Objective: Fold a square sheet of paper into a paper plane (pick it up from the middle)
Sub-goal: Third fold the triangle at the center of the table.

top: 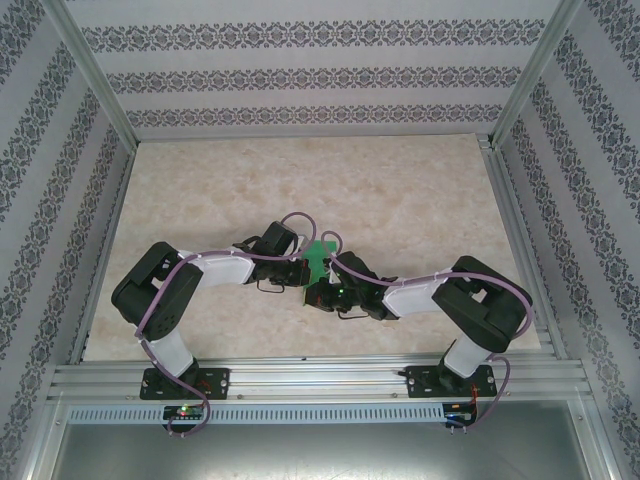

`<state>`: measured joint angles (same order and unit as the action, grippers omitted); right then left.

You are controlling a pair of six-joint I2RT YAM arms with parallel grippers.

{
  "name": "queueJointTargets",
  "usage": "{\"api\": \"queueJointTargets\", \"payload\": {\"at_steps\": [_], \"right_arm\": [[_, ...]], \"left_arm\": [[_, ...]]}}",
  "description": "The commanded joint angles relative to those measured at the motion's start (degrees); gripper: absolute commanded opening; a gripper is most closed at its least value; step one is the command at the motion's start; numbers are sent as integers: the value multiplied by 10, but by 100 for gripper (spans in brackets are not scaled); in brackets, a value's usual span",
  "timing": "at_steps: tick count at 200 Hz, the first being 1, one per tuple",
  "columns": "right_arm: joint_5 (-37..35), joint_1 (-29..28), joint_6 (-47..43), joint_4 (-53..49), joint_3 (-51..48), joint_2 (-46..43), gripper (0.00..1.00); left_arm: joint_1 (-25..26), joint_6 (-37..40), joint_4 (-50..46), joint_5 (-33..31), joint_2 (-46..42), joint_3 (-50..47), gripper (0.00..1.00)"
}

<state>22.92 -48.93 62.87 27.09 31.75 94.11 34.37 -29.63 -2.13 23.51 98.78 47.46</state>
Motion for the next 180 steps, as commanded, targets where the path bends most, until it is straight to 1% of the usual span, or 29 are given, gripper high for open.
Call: {"api": "queueJointTargets", "payload": {"at_steps": [1, 22, 72, 149, 180], "right_arm": [[-13, -7, 5, 15, 6, -16, 5], [-24, -7, 0, 4, 14, -15, 6], [-25, -5, 16, 26, 24, 43, 5], [-18, -5, 12, 28, 20, 64, 5], [-19, -5, 11, 26, 20, 57, 5]], "left_arm": [[-6, 4, -22, -10, 18, -12, 2], [-6, 4, -19, -8, 16, -14, 2], [-6, 5, -21, -8, 15, -13, 2], [-6, 7, -24, -10, 14, -12, 2], [-6, 8, -24, -9, 15, -12, 2]]}}
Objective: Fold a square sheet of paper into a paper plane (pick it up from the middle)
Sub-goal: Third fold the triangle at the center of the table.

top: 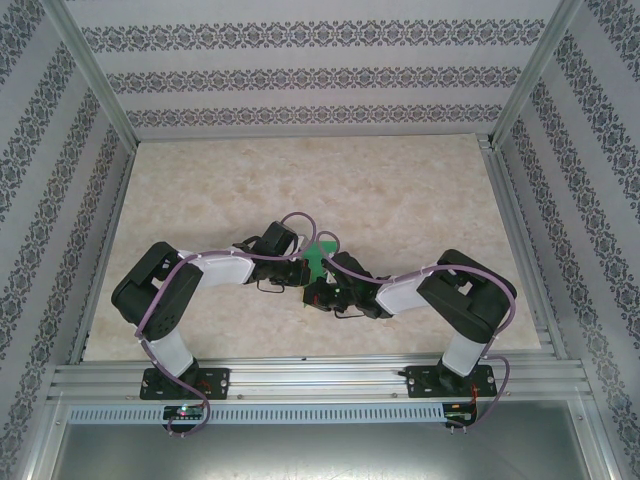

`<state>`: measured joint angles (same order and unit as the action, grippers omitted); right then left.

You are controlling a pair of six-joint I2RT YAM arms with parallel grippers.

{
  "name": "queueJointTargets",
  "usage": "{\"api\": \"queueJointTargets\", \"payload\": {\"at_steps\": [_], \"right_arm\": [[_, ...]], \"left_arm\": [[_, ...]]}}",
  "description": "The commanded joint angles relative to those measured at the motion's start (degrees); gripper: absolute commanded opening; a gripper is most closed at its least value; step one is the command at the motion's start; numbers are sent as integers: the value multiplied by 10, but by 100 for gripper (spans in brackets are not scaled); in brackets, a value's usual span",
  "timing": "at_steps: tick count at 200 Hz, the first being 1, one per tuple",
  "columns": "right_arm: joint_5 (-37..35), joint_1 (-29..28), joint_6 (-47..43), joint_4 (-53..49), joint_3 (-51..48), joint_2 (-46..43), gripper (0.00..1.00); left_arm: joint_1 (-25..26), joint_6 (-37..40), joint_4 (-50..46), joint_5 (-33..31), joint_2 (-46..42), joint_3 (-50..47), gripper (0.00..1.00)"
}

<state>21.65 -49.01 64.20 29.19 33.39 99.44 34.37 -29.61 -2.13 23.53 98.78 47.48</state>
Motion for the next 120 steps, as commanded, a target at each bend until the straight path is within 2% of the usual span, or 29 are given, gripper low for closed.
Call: {"api": "queueJointTargets", "payload": {"at_steps": [1, 67, 120], "right_arm": [[-7, -3, -3, 5, 4, 3, 5], [1, -13, -2, 4, 3, -21, 6], [-16, -19, 10, 4, -2, 22, 5]], "left_arm": [[-6, 7, -24, -9, 15, -13, 2], [-6, 9, -24, -8, 18, -11, 2], [-7, 9, -25, -8, 19, -11, 2]]}}
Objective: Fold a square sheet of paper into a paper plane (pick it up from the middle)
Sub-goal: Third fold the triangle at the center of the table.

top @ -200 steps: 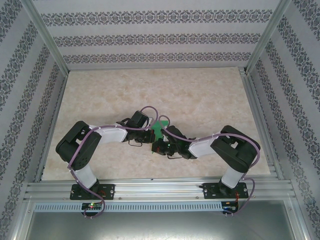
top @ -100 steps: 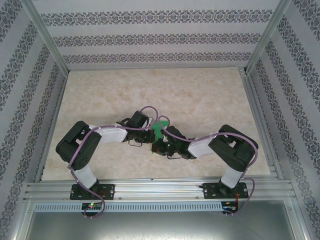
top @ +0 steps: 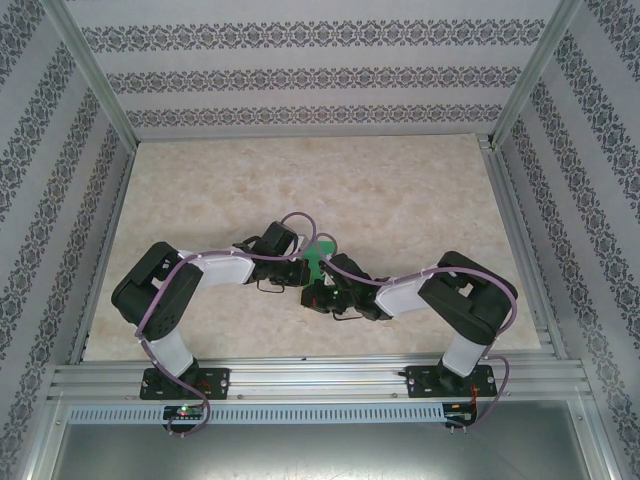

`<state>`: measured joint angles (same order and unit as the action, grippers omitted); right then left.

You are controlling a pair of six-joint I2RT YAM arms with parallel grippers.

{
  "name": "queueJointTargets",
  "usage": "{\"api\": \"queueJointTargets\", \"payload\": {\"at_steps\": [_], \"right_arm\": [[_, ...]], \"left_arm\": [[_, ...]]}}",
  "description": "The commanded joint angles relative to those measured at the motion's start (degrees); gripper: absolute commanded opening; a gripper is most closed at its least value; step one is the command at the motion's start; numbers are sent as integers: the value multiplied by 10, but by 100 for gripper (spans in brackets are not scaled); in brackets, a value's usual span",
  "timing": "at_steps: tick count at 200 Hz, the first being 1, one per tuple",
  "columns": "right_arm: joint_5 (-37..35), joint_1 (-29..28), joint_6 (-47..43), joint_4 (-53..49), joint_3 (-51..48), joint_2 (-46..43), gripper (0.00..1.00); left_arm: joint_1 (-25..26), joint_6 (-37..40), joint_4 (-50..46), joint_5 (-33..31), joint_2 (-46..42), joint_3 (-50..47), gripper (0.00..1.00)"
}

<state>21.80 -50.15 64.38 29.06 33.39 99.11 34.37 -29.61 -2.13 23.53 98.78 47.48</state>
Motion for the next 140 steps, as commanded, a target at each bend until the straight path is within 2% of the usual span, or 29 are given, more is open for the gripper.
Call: {"api": "queueJointTargets", "payload": {"at_steps": [1, 39, 66, 111, 140], "right_arm": [[-18, -8, 8, 5, -2, 27, 5], [-14, -9, 18, -8, -1, 47, 3], [-28, -9, 9, -41, 3, 21, 3], [-15, 8, -7, -28, 7, -29, 4], [-10, 23, -13, -19, 5, -30, 5]], "left_arm": [[-7, 9, -25, -8, 19, -10, 2], [-7, 10, -27, -8, 19, -10, 2], [-7, 9, -27, -9, 17, -10, 2], [-7, 10, -31, -9, 15, -9, 2], [-7, 10, -31, -9, 15, -10, 2]]}}
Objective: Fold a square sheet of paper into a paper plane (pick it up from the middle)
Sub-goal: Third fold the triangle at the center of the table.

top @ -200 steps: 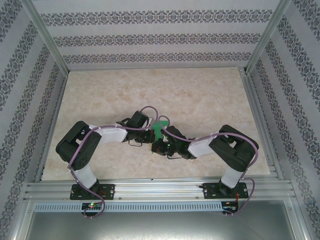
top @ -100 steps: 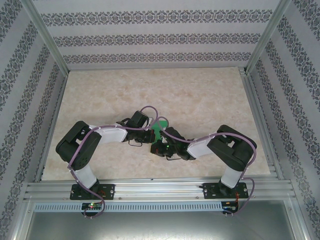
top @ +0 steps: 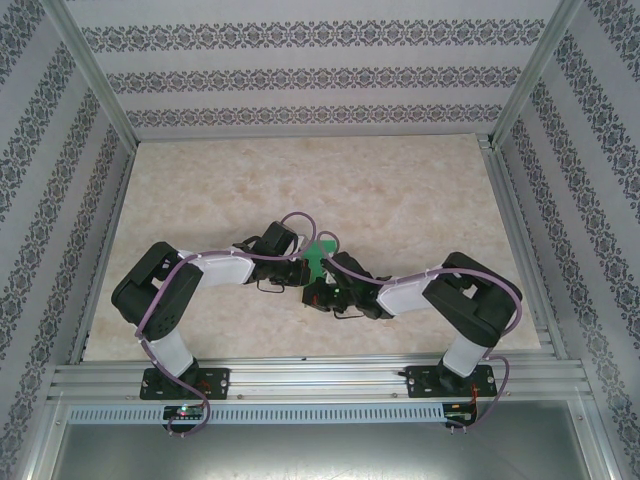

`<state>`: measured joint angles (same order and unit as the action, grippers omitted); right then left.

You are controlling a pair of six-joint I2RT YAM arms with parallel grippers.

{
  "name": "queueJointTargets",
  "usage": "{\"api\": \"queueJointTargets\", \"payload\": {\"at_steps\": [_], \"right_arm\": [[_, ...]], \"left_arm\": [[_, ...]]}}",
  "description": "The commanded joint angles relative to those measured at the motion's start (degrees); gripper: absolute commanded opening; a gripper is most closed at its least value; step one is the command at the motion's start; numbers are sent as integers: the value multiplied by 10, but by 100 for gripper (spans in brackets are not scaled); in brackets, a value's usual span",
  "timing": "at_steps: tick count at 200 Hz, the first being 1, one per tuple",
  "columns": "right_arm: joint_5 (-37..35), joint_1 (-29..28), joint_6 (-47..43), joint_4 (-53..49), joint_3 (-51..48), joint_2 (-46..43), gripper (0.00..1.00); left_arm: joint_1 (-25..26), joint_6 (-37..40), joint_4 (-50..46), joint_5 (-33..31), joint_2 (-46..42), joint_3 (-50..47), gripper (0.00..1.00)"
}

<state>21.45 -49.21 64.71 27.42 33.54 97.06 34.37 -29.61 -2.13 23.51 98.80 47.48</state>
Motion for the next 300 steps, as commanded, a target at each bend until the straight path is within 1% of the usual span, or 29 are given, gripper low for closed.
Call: {"api": "queueJointTargets", "payload": {"at_steps": [1, 59, 89, 107, 123, 144, 159, 188, 209, 235, 271, 300], "right_arm": [[-6, 14, -16, -1, 3, -9, 5], [3, 25, -15, 23, 0, 37, 4], [15, 27, 7, 74, -17, 68, 4], [25, 33, 19, 101, -23, 64, 4], [28, 39, 16, 93, -23, 42, 4], [18, 45, -6, 51, -21, 6, 5], [16, 49, -6, 52, -29, -3, 5], [41, 70, -9, 59, -24, 5, 5], [34, 79, -23, 39, -17, 10, 5], [37, 91, -31, 39, -17, 30, 5], [37, 90, -33, 40, -20, 56, 5], [44, 95, -36, 16, -11, 30, 5]], "left_arm": [[-7, 10, -31, -8, 15, -11, 2], [-7, 10, -31, -9, 15, -11, 2], [-7, 12, -33, -10, 16, -9, 2], [-7, 13, -34, -10, 15, -7, 2], [-8, 14, -36, -10, 16, -7, 2], [-7, 15, -38, -11, 16, -8, 1], [-7, 16, -39, -11, 17, -6, 1], [-7, 14, -39, -9, 18, -3, 1], [-7, 15, -41, -8, 18, -1, 1], [-7, 17, -44, -8, 17, -2, 2], [-8, 16, -42, -8, 17, -2, 1], [-7, 17, -48, -10, 17, 1, 2]]}}
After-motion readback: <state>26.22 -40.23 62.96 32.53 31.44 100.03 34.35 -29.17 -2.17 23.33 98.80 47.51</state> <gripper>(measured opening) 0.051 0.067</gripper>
